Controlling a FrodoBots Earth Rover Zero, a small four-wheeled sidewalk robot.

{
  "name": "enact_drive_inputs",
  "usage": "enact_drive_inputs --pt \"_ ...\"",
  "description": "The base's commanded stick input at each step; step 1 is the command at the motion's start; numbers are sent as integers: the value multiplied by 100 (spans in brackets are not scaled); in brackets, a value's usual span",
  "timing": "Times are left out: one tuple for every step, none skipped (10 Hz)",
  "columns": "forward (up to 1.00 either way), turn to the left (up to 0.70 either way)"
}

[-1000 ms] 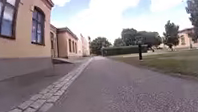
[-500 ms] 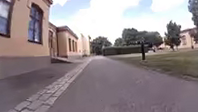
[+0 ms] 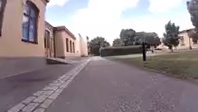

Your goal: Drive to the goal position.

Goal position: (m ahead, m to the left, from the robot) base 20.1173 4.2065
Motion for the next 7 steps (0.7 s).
enact_drive_inputs --pt "85 1" --pt "85 1" --pt "85 1" --pt "85 1" --pt "85 1" --pt "85 1" --pt "85 1"
